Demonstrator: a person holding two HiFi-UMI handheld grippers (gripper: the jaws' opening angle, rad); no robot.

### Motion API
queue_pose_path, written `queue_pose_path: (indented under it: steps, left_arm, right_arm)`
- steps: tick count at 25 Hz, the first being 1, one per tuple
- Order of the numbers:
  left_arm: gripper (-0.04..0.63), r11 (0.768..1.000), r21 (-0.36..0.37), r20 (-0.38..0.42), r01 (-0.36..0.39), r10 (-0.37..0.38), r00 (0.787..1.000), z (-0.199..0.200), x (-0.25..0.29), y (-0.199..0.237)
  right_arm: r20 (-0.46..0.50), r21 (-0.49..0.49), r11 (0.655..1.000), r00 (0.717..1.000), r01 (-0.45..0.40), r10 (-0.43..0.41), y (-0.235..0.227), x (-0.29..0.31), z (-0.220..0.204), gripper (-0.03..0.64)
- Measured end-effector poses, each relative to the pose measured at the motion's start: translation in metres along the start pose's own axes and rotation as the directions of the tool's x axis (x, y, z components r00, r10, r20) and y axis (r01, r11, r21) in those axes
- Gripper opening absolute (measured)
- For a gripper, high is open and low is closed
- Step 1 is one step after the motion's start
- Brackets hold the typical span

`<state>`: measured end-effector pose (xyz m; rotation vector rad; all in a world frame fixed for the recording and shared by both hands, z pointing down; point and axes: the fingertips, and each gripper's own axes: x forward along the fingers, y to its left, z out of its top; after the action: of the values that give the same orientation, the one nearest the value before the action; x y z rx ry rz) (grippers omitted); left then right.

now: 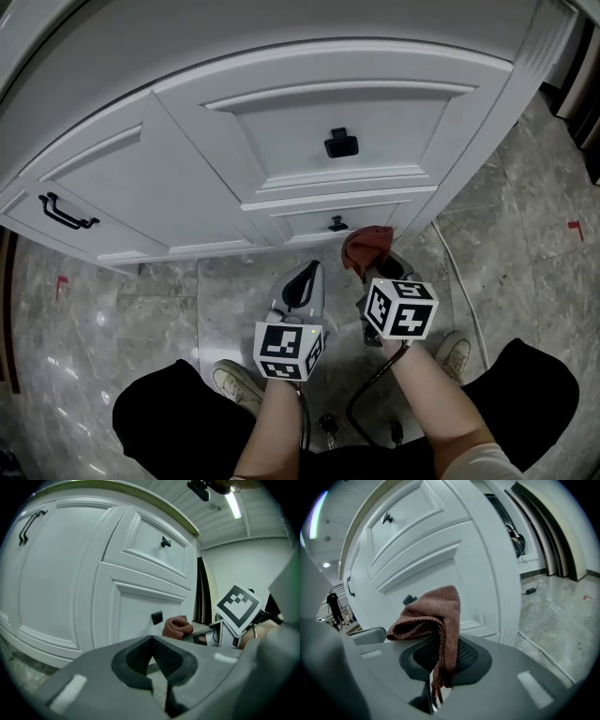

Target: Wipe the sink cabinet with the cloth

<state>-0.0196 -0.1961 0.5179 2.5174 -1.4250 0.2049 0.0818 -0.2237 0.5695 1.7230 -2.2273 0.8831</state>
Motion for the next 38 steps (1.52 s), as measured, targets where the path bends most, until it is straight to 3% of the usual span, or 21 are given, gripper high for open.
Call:
queue_pose_path:
  steps: [8,15,26,38]
  left_arm:
    - [0.0,0.988,-0.034,0.0,-0.15,0.151,0.989,0.0,-0.036,0.079]
    - [0.0,0.977,-0.061,0.005,-0.202,0.203,0.979,-0.001,-0.053,0.113]
    - [0.0,0.982,-0.055,-0.004,-0.183,0.183,0.983,-0.005,-0.047,0.107]
    - [0.0,0.992,-0.043,0.005,-0.118,0.118,0.993,0.001,-0.02,0.074]
  right_arm:
    - [-0.089,-0.046,0.98,0.978,-0.194,0.189,0.106,0.053,-0.034,0.078]
    - [-0.121,-0.043,0.962,0.957,-0.27,0.263,0.15,0.081,-0.042,0.078]
    - [-0.12,0.002,0.972,0.965,-0.237,0.235,0.125,0.082,-0.036,0.08]
    - [-0.083,0.045,0.989,0.986,-0.143,0.146,0.06,0.059,-0.017,0.081]
